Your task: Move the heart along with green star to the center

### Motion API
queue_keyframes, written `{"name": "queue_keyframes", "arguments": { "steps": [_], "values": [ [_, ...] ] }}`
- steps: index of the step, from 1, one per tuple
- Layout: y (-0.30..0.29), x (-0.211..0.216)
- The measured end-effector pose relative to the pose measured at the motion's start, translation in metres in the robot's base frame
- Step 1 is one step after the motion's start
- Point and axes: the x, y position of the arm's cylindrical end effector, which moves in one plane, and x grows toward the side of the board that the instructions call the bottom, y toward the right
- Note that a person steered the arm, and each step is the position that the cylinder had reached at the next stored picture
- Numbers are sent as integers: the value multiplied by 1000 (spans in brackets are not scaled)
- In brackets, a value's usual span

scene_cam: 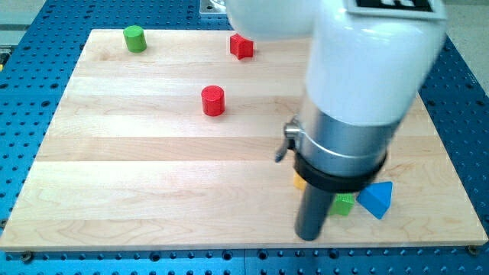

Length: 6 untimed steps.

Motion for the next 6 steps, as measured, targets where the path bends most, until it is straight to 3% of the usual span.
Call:
{"name": "queue_keyframes", "arguments": {
  "steps": [2, 5, 6],
  "values": [
    [52, -10],
    [6, -46],
    [-23, -88]
  ]
}}
